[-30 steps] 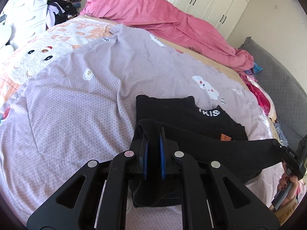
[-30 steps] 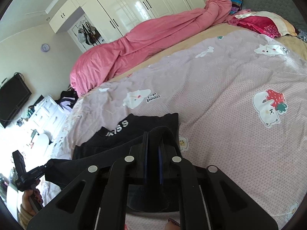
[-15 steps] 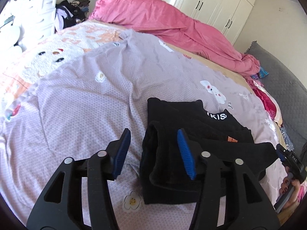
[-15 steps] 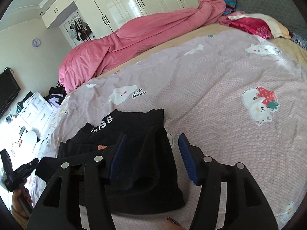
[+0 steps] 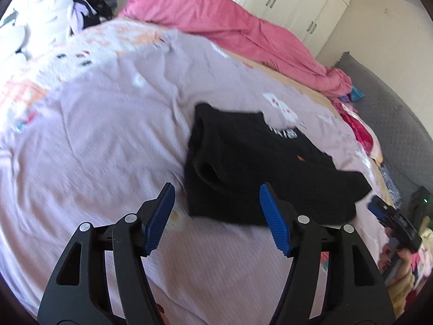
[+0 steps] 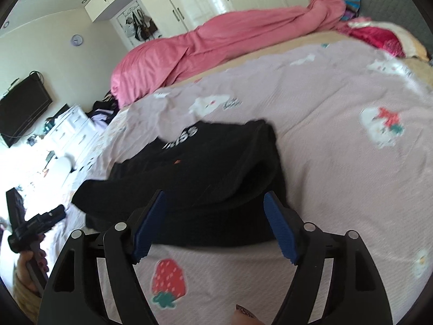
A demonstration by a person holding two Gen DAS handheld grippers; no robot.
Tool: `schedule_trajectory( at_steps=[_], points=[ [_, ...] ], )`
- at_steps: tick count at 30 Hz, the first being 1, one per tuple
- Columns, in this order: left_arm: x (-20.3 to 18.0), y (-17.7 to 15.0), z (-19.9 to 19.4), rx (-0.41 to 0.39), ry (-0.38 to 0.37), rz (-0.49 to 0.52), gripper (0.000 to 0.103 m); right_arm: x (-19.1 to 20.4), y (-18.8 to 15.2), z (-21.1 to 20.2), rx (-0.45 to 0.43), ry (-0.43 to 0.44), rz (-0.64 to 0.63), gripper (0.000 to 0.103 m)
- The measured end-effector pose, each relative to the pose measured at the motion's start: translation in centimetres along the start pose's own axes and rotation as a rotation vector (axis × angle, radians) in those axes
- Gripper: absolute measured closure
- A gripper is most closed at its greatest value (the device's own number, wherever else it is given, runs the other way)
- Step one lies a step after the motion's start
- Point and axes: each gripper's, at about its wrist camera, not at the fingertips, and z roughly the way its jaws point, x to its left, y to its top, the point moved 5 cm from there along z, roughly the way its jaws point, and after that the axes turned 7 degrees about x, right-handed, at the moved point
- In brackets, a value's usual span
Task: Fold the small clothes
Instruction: 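Lay the hem on the shirt and open both grippers, then grasp the edge of the folded shirt with both grippers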
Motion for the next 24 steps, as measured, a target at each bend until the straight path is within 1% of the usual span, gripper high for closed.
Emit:
schedule_trajectory(
  at_steps=[4, 6, 8, 10, 12, 15, 19, 20, 21, 22, 23, 24],
  points=[
    [-1.5, -1.2, 2.1, 0.066, -0.048, 0.009, 0.046, 0.7, -0.6, 1.5, 0.053, 0.003, -0.014, 0.030],
    [-2.2, -1.3, 2.9, 0.083, -0.075, 0.013, 0.046, 1.0, -0.8, 2.1, 0.073, 0.014, -0.017, 0.030],
    [-2.5, -1.3, 4.2, 0.116, -0.115, -0.014, 0.046, 1.1, -0.8, 2.6, 0.086, 0.019, -0.014, 0.030],
    [-2.5, -1.0, 5.0, 0.126, -0.146, -0.046, 0.046, 0.8, -0.6, 3.1, 0.095, 0.017, 0.001, 0.029],
    [-2.5, -0.7, 5.5, 0.125, -0.130, -0.056, 0.046, 0.4, -0.4, 3.5, 0.100, 0.022, 0.023, 0.027],
    [-2.1, -0.2, 6.4, 0.131, -0.156, -0.107, 0.046, -0.1, -0.1, 4.1, 0.115, 0.054, 0.046, 0.027],
    [-1.5, 0.3, 7.1, 0.132, -0.172, -0.178, 0.046, -0.5, 0.7, 5.0, 0.138, 0.065, 0.075, 0.027],
    [-1.5, 0.6, 7.2, 0.127, -0.177, -0.188, 0.046, -0.4, 1.0, 5.2, 0.143, 0.075, 0.079, 0.032],
    [-1.5, 0.8, 7.2, 0.122, -0.175, -0.191, 0.047, -0.2, 1.3, 5.3, 0.148, 0.084, 0.076, 0.045],
    [-1.6, 1.2, 7.3, 0.113, -0.169, -0.190, 0.049, -0.1, 1.5, 5.4, 0.150, 0.086, 0.069, 0.051],
    [-1.7, 1.5, 7.3, 0.108, -0.165, -0.186, 0.059, 0.1, 1.9, 5.4, 0.147, 0.081, 0.061, 0.062],
    [-1.7, 1.8, 7.3, 0.102, -0.155, -0.184, 0.068, 0.2, 2.2, 5.4, 0.142, 0.082, 0.056, 0.078]
  ],
)
